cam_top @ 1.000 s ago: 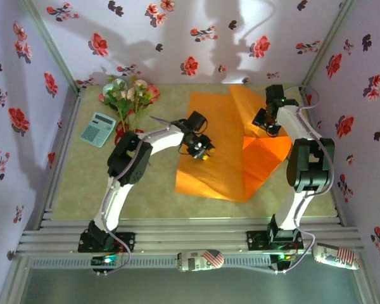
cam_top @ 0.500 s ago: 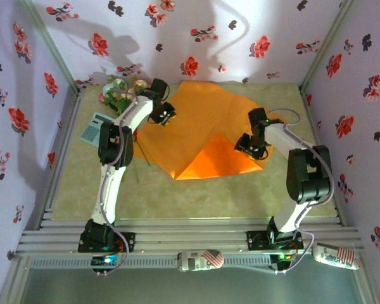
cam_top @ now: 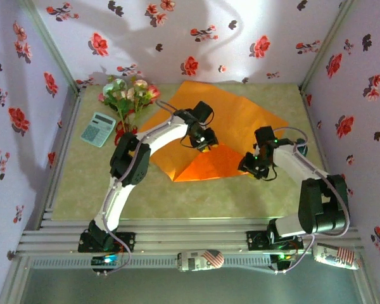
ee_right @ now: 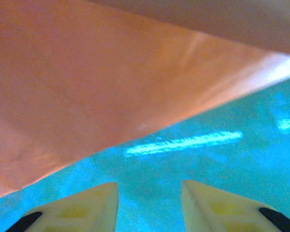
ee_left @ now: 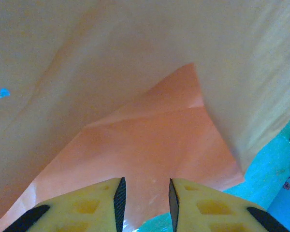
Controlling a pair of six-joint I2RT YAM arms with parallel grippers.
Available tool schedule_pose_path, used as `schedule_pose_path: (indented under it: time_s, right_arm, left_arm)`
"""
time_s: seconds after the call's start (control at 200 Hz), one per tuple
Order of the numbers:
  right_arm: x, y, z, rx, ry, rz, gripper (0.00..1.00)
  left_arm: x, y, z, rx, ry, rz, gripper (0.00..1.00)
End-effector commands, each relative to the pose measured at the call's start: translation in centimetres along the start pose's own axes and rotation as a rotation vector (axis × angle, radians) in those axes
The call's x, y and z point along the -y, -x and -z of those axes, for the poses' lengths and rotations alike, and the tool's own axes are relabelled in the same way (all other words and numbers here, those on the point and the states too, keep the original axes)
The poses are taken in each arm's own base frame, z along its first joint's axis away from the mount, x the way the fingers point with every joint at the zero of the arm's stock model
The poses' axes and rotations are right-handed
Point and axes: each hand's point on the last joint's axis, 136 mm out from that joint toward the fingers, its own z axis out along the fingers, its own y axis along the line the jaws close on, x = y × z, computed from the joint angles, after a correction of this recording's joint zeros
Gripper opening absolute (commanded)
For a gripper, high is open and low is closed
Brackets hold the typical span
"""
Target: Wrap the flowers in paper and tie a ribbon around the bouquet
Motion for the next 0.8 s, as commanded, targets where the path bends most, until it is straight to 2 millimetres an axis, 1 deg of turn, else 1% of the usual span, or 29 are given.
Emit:
schedule_pose_path:
  time_s: [0.0, 0.08, 0.165, 0.225, 0.27, 0.275, 0.3, 0.355, 0.415, 0.5, 0.55, 0.605, 0.705, 0.795]
  right_arm:
    - [-1.5, 2.7, 2.2, 0.134, 0.035, 0.012, 0.48]
    - [-2.5, 5.4, 2.7, 0.183, 0.035, 0.022, 0.53]
    - [-3.6, 8.3, 1.9, 0.192, 0.048, 0.028, 0.56]
    - [-5.1, 10.2, 0.8, 0.180, 0.078, 0.051, 0.58]
    - [-6.1, 11.2, 0.0, 0.165, 0.093, 0.068, 0.59]
    - [-6.2, 11.3, -0.3, 0.156, 0.091, 0.068, 0.59]
    - [-6.9, 12.0, -0.8, 0.147, 0.096, 0.079, 0.60]
    - [-8.1, 12.7, -1.8, 0.124, 0.106, 0.093, 0.60]
    - [-9.0, 13.3, -2.6, 0.112, 0.108, 0.097, 0.60]
    - [-9.1, 13.3, -4.4, 0.081, 0.095, 0.079, 0.60]
    - [-8.6, 12.6, -5.7, 0.046, 0.074, 0.058, 0.59]
    - [-8.1, 11.7, -6.6, 0.016, 0.063, 0.042, 0.58]
    - [-7.4, 9.8, -6.9, -0.020, 0.074, 0.023, 0.59]
    - [-7.6, 8.3, -6.1, -0.041, 0.126, 0.033, 0.61]
  left_arm:
    - [0.2, -0.9, 1.9, -0.003, -0.034, 0.009, 0.33]
    - [-0.2, -1.2, 3.5, 0.035, -0.039, 0.001, 0.33]
    - [-1.6, -1.8, 4.9, 0.057, -0.017, 0.027, 0.35]
    - [-3.2, -2.0, 5.6, 0.070, -0.003, 0.064, 0.36]
    - [-4.8, -2.0, 5.7, 0.074, 0.003, 0.112, 0.36]
    - [-4.9, -2.0, 5.7, 0.073, 0.003, 0.117, 0.36]
    - [-6.1, -1.9, 5.6, 0.069, 0.011, 0.149, 0.36]
    - [-8.0, -1.8, 5.4, 0.063, 0.015, 0.209, 0.35]
    - [-9.9, -1.6, 5.1, 0.062, 0.024, 0.258, 0.34]
    - [-12.2, -1.5, 4.4, 0.057, 0.031, 0.314, 0.33]
    - [-13.1, -1.4, 4.1, 0.058, 0.032, 0.333, 0.33]
    - [-13.9, -1.6, 3.8, 0.051, 0.040, 0.349, 0.33]
    - [-14.9, -2.2, 3.1, 0.039, 0.040, 0.372, 0.33]
    - [-15.7, -2.8, 2.4, 0.023, 0.047, 0.387, 0.33]
